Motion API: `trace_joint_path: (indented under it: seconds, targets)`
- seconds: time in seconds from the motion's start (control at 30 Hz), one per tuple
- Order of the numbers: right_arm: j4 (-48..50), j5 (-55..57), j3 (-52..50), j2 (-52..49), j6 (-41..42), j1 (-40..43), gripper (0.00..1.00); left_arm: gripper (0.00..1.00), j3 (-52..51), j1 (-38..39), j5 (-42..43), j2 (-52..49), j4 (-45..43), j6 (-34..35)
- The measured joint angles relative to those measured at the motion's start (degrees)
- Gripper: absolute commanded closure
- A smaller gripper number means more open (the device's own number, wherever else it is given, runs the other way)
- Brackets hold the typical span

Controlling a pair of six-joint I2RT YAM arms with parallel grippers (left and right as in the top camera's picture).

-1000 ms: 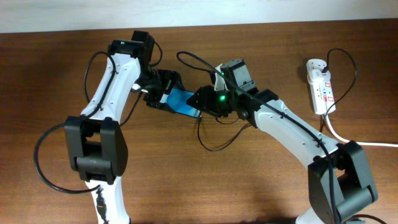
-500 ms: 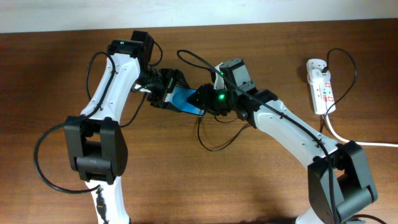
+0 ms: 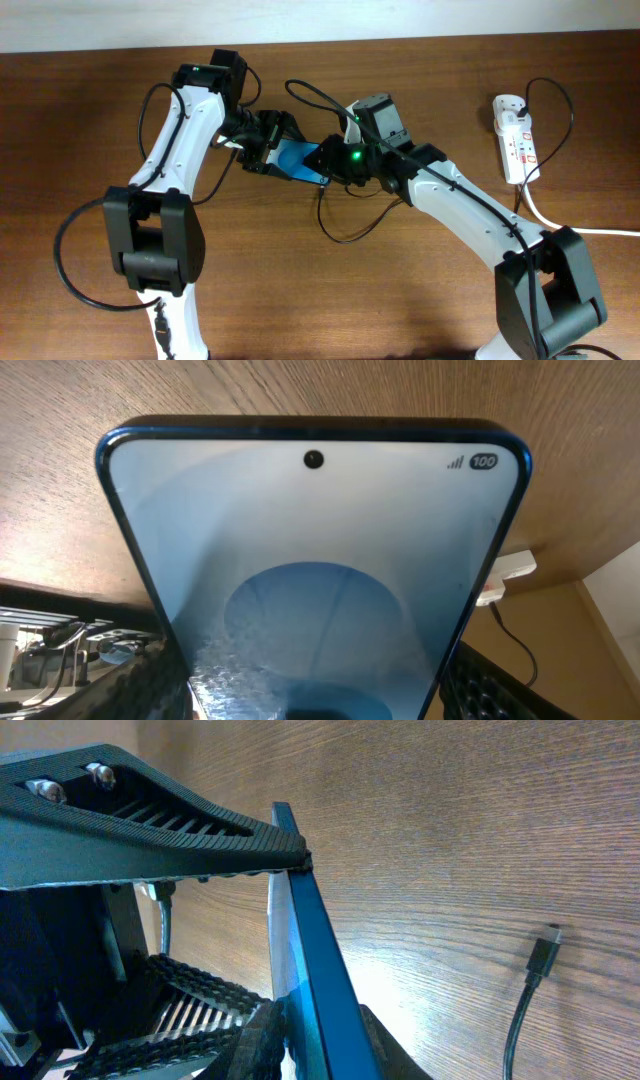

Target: Plug charger to phone and switch on socket

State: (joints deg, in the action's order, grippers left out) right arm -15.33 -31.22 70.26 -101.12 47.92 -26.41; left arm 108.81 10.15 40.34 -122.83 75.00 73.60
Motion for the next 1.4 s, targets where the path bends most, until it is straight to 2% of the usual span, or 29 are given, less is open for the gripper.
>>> trace_joint_path:
  seconds: [0.1,0.2,0.3,0.4,0.47,0.5,1.07,1.27,1.4]
  targets:
    - [0.3,-0.1,0.0,0.0,-0.1,0.0,0.83,0.82,0.0,0.0,0.0,0.0,0.0,0.0]
    - [0.4,-0.3,0.0,0.0,0.0,0.0,0.85,0.64,0.0,0.0,0.0,0.0,-0.1,0.0]
    - [0.5,-0.5,0.0,0.0,0.1,0.0,0.87,0.53,0.0,0.0,0.0,0.0,-0.1,0.0]
    - [0.7,-0.7,0.0,0.0,0.2,0.0,0.87,0.32,0.0,0.0,0.0,0.0,0.0,0.0]
    - [0.6,-0.7,0.0,0.0,0.1,0.0,0.87,0.06,0.0,0.0,0.0,0.0,-0.1,0.0]
    - [0.7,-0.7,0.0,0.0,0.1,0.0,0.87,0.01,0.0,0.0,0.0,0.0,0.0,0.1]
    - [-0.6,-0.3,-0.3,-0.5,-0.2,2.1,0.96,0.01,0.3,0.0,1.5,0.0,0.2,-0.6]
    - [-0.9,-3.4,-0.3,-0.5,-2.0,6.3,0.96,0.01,0.3,0.0,1.5,0.0,0.2,-8.9]
    - [-1.4,-6.5,-0.3,-0.4,-4.9,11.0,0.96,0.01,0.4,0.0,3.1,0.0,-2.1,-16.8]
